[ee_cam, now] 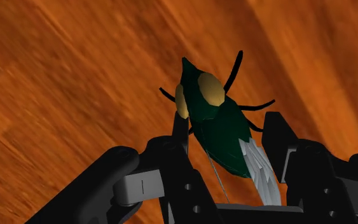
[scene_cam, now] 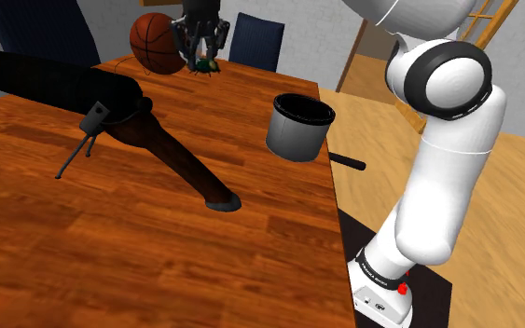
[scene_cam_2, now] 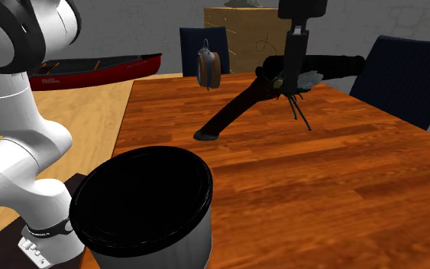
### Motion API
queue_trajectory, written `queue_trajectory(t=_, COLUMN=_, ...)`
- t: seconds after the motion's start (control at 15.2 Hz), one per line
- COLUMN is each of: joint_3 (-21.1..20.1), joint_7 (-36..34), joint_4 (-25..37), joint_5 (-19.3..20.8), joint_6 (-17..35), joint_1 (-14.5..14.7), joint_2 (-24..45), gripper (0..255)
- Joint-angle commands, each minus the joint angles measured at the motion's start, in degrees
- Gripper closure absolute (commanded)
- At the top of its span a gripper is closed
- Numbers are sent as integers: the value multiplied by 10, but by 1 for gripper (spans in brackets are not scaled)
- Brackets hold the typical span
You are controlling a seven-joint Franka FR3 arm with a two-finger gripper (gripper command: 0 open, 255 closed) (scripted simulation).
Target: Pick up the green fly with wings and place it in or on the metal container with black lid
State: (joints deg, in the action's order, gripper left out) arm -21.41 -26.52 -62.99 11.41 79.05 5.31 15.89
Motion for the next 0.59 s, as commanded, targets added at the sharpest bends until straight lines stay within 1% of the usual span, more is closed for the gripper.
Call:
queue_trajectory(t=0.0, joint_3=3, joint_7=11, joint_4=-24, joint_5=-9, joint_6=3, joint_1=-13, joint_2=-23, gripper=255)
queue_trajectory(t=0.2, joint_3=15, joint_7=45, joint_4=-132, joint_5=-42, joint_6=38, joint_1=-51, joint_2=-105, gripper=255)
queue_trajectory(t=0.53, joint_3=50, joint_7=110, joint_4=-266, joint_5=-79, joint_6=72, joint_1=-89, joint_2=-216, gripper=255)
